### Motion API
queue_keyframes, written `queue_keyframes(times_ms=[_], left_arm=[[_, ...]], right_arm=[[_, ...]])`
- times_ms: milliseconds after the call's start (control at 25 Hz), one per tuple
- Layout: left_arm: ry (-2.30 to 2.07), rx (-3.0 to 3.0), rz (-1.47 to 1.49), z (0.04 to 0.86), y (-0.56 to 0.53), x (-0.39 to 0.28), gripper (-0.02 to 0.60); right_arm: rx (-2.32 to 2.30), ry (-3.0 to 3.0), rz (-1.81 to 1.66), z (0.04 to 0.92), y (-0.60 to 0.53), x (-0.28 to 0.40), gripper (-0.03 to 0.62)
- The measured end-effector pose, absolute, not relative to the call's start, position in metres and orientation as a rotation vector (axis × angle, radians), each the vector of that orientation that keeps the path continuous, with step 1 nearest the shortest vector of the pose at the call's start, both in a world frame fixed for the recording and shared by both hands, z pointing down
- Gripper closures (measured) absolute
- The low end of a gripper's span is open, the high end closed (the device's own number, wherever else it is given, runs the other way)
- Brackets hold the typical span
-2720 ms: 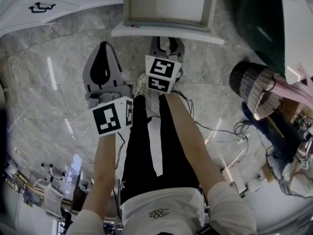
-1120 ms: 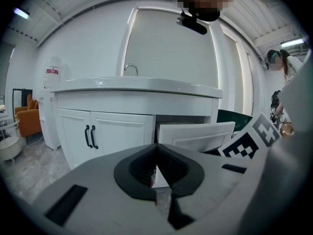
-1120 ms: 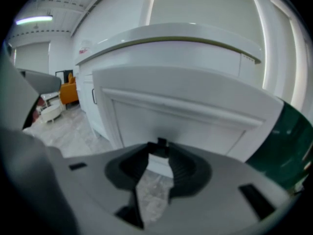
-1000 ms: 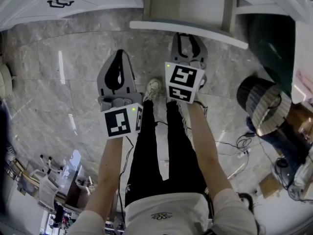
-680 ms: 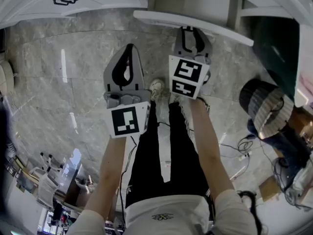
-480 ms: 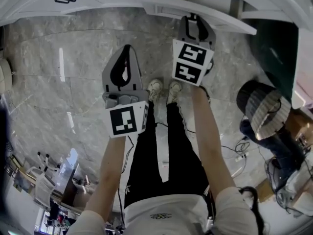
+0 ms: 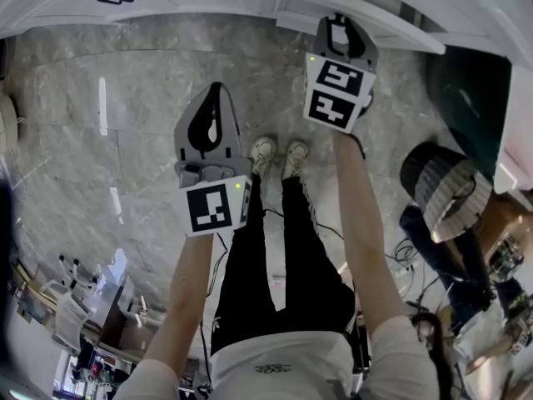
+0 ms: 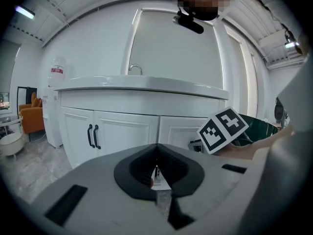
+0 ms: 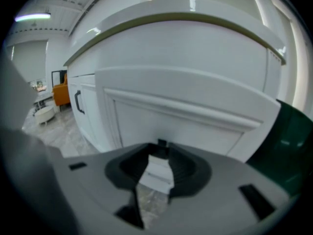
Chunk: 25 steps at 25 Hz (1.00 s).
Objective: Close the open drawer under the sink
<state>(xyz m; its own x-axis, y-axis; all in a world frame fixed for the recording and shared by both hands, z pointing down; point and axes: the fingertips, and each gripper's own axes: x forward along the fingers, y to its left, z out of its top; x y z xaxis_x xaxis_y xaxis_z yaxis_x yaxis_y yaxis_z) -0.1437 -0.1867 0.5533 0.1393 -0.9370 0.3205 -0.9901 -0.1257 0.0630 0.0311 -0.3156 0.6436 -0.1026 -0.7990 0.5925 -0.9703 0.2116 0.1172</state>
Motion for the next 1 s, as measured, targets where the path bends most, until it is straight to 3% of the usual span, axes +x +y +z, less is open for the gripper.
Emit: queue_keyframes(times_ms=[1000], left_arm=[[-1.852,2.219,0.349,0.556,-0.184,-0.133,0.560]], right_arm=[[1.628,-1.930,0.421,0.647,-0.346,0.030,0.450]])
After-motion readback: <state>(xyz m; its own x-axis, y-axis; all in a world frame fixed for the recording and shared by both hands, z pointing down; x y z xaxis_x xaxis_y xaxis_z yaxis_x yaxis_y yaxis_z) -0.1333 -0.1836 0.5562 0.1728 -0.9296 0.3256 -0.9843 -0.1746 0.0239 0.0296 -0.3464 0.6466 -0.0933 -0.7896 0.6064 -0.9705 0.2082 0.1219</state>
